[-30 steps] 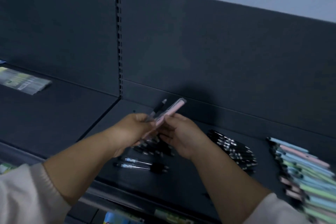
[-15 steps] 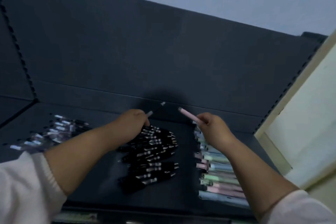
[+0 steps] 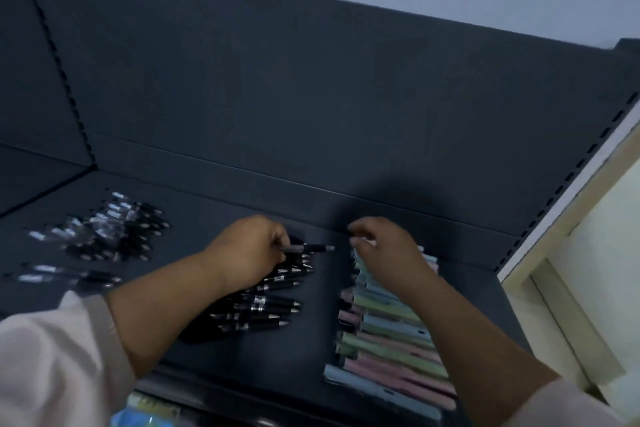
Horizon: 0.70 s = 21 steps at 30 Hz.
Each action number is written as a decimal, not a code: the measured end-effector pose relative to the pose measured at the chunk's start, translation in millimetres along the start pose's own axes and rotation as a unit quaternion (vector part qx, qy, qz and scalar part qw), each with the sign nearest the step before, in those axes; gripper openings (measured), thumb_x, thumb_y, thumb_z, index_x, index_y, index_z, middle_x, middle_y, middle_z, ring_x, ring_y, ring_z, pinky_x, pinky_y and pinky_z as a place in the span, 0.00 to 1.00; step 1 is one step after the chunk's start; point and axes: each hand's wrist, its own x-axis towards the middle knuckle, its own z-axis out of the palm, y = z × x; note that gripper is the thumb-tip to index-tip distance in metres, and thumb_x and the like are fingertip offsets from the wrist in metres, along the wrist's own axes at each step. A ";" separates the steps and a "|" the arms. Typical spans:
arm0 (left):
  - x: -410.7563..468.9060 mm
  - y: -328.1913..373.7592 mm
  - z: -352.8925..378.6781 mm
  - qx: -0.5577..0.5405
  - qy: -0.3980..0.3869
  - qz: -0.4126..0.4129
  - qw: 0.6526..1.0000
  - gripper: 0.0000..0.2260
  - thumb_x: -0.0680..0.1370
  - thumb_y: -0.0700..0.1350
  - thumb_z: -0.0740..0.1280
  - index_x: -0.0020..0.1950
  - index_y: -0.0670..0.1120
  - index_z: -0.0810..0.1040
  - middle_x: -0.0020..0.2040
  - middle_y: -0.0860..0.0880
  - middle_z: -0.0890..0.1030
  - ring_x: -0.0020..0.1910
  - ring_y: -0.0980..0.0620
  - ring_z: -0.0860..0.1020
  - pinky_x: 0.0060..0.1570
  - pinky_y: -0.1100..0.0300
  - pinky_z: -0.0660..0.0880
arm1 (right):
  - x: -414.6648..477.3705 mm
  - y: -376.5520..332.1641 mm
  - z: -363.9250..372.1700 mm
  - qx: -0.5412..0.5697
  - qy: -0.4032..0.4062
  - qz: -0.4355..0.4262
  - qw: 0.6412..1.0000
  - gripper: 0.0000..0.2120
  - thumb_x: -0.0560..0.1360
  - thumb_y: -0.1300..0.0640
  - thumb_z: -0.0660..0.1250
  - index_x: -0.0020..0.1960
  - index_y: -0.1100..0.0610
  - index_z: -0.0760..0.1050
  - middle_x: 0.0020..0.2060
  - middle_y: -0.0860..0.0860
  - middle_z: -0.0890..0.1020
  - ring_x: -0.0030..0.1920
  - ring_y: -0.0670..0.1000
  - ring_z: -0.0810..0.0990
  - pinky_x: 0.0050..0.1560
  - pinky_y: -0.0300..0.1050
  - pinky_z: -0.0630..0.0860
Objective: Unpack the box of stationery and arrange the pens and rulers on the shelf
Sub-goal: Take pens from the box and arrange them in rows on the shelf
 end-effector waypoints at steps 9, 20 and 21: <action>-32.3 -27.8 -7.8 0.027 0.058 -0.053 0.997 0.07 0.70 0.40 0.69 0.44 0.52 0.77 0.42 0.53 0.76 0.43 0.52 0.76 0.42 0.61 0.72 | 2.8 -71.2 53.4 0.013 -0.205 -0.078 0.975 0.12 0.81 0.55 0.60 0.62 0.49 0.75 0.52 0.52 0.80 0.51 0.52 0.77 0.50 0.44 0.73; -126.2 -150.8 -70.7 0.051 0.147 -0.194 0.969 0.14 0.74 0.48 0.70 0.58 0.48 0.77 0.55 0.46 0.75 0.57 0.45 0.75 0.55 0.58 0.71 | 14.0 -179.2 136.7 0.010 -0.217 -0.142 0.966 0.07 0.81 0.56 0.58 0.55 0.55 0.74 0.45 0.54 0.80 0.47 0.55 0.78 0.48 0.48 0.75; -137.1 -163.3 -77.5 0.053 0.149 -0.205 0.966 0.14 0.74 0.48 0.69 0.59 0.49 0.76 0.55 0.47 0.74 0.57 0.45 0.75 0.54 0.58 0.71 | 14.5 -194.4 146.6 0.009 -0.225 -0.148 0.963 0.08 0.81 0.55 0.57 0.56 0.56 0.73 0.47 0.55 0.80 0.49 0.56 0.78 0.50 0.50 0.76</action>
